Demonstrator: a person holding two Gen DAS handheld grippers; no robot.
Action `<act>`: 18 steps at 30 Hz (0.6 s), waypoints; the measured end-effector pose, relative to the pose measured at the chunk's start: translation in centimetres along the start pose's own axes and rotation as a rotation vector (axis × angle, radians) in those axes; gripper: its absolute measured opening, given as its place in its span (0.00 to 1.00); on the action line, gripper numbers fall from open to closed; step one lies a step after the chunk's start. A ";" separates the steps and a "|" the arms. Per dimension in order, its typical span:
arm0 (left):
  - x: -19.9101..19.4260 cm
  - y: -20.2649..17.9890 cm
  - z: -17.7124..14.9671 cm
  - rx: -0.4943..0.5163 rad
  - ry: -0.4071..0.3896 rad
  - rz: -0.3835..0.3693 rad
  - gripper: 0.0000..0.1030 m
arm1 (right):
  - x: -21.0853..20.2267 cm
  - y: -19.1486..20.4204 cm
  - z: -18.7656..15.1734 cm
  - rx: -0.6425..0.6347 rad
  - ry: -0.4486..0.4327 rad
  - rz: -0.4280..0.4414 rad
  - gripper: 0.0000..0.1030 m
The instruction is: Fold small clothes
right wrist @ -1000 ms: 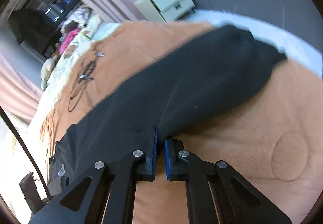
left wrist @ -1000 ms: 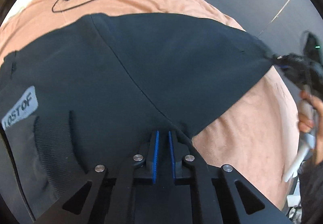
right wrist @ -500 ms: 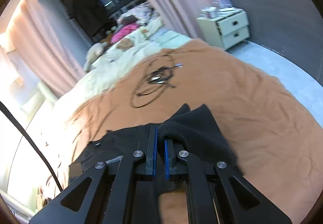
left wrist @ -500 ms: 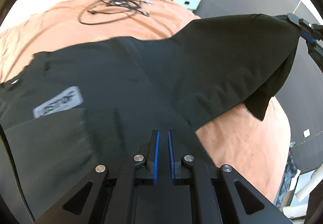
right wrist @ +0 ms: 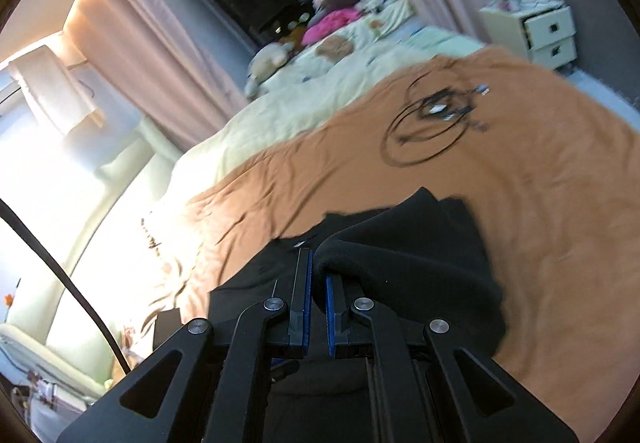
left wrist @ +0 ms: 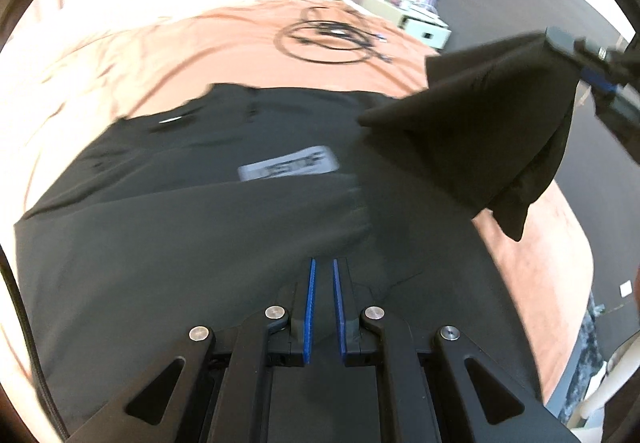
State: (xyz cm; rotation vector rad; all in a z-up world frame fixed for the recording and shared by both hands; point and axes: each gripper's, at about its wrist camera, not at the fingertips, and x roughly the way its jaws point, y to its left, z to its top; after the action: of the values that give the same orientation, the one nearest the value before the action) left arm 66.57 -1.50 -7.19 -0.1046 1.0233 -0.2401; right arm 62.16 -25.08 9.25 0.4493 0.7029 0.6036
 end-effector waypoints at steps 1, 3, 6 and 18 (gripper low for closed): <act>-0.5 1.0 -0.3 -0.010 -0.004 0.015 0.09 | 1.1 -0.2 0.1 0.004 0.013 0.009 0.02; -1.2 3.1 -0.5 -0.035 -0.008 0.043 0.09 | 3.2 -0.6 -1.0 0.019 0.048 0.032 0.02; -2.8 5.7 -1.2 -0.073 -0.013 0.079 0.09 | 6.2 -0.8 -1.6 0.045 0.085 0.049 0.03; -5.4 7.8 -1.3 -0.085 -0.029 0.119 0.09 | 7.7 -5.2 -5.2 0.089 0.209 0.059 0.70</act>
State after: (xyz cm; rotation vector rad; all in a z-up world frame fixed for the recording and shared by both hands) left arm 63.89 7.41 -4.89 -0.1233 1.0077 -0.0866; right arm 64.98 -22.98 -0.81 0.4957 0.9209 0.6833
